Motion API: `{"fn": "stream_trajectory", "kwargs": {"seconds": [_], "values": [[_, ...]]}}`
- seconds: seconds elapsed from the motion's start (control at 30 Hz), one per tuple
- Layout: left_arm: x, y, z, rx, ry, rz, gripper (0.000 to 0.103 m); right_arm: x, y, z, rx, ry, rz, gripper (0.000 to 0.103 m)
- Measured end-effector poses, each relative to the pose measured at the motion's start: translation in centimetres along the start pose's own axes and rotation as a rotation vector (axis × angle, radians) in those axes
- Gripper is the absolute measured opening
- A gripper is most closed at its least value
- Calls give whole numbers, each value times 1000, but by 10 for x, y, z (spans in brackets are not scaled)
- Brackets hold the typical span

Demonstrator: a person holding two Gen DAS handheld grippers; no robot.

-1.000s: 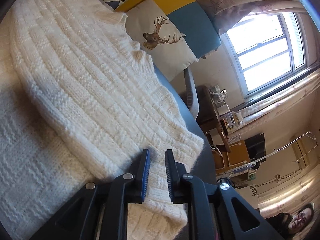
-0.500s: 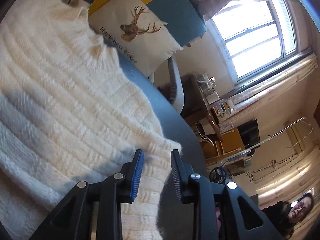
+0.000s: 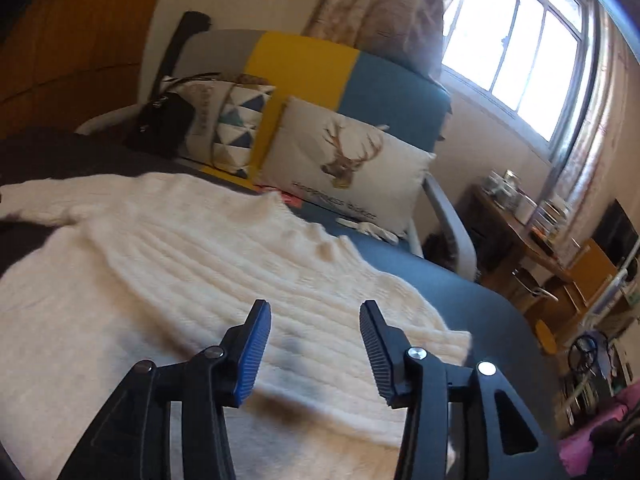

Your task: Fold clothes

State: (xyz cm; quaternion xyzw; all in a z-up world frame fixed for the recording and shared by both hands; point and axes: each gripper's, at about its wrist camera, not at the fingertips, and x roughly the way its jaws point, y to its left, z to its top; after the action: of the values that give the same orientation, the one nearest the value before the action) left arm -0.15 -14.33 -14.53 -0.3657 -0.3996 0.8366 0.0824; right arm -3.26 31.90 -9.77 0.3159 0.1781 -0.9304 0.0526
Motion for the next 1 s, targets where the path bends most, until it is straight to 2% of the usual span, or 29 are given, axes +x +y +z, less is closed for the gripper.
{"fn": "stream_trajectory", "kwargs": {"seconds": [0.17, 0.27, 0.37, 0.53, 0.77, 0.8, 0.87, 1.0], "values": [[-68, 88, 19, -199, -92, 44, 45, -15, 54, 3, -79, -12, 83, 47], [-80, 131, 27, -337, -110, 44, 45, -15, 76, 6, -108, -8, 112, 47], [-75, 156, 28, -437, -103, 10, 45, -15, 90, 12, -135, -16, 124, 47], [-63, 157, 27, -492, -139, -20, 45, -23, 106, 22, -169, -41, 132, 47], [-48, 153, 33, -574, -207, -6, 45, -28, 113, 27, -185, -57, 131, 47], [-49, 155, 29, -617, -218, -39, 45, -28, 113, 27, -186, -56, 126, 47], [-45, 160, 16, -725, -221, -153, 45, -28, 113, 27, -188, -54, 117, 47], [-31, 151, 13, -734, -182, -104, 45, -29, 109, 27, -167, -55, 120, 47]]}}
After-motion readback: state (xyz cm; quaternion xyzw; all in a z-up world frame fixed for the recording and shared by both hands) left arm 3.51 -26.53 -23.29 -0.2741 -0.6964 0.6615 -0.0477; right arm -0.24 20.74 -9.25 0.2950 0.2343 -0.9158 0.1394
